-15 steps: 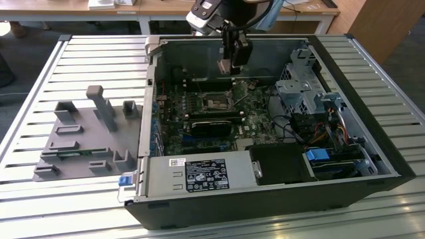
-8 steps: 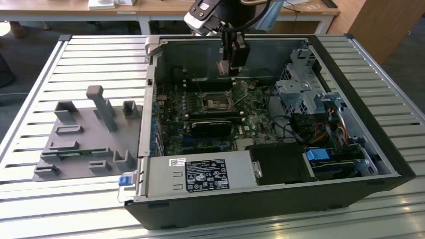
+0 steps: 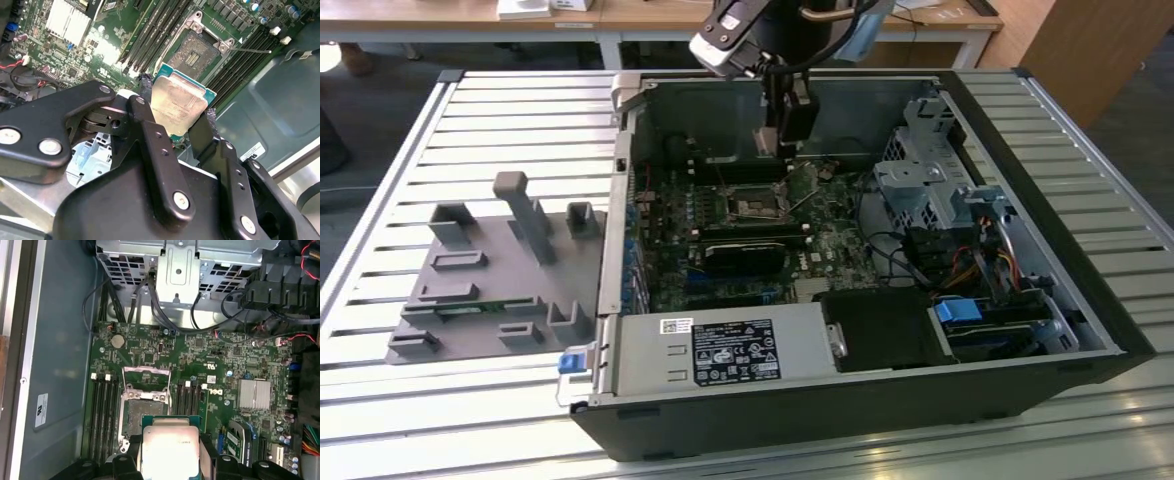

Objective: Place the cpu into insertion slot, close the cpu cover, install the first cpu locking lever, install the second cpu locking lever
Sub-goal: 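Place the cpu into insertion slot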

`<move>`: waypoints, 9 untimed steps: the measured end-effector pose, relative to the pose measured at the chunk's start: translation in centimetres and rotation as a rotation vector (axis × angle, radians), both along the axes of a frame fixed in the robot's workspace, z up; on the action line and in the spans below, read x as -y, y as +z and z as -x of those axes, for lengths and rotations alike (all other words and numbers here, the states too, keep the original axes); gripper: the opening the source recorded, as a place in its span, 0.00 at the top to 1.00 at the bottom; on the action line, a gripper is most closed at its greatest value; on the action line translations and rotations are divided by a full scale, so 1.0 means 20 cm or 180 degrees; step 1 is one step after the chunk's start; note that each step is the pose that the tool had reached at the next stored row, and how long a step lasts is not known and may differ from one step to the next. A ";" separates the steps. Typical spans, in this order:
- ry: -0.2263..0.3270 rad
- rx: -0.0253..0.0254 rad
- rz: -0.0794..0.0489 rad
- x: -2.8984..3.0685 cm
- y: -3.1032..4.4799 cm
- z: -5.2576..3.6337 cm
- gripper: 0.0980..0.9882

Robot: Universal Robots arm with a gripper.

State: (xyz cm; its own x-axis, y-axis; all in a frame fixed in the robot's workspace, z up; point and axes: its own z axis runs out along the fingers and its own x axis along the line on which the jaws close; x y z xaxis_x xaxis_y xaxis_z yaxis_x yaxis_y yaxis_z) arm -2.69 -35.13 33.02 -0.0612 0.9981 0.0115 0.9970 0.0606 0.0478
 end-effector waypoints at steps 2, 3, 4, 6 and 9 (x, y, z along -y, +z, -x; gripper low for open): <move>0.0000 -0.0004 0.0000 0.000 -0.007 0.000 0.50; 0.0000 -0.0006 0.0000 0.000 -0.012 0.000 0.50; 0.0000 -0.0008 0.0000 0.000 -0.016 0.000 0.50; 0.0000 -0.0013 0.0000 0.000 -0.024 0.000 0.50; 0.0000 -0.0021 0.0000 0.000 -0.037 0.000 0.50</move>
State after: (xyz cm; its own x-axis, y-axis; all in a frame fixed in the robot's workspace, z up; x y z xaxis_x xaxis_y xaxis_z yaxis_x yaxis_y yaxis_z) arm -2.68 -35.14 32.27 -0.0612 0.9981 0.0118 0.9973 0.0607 0.0411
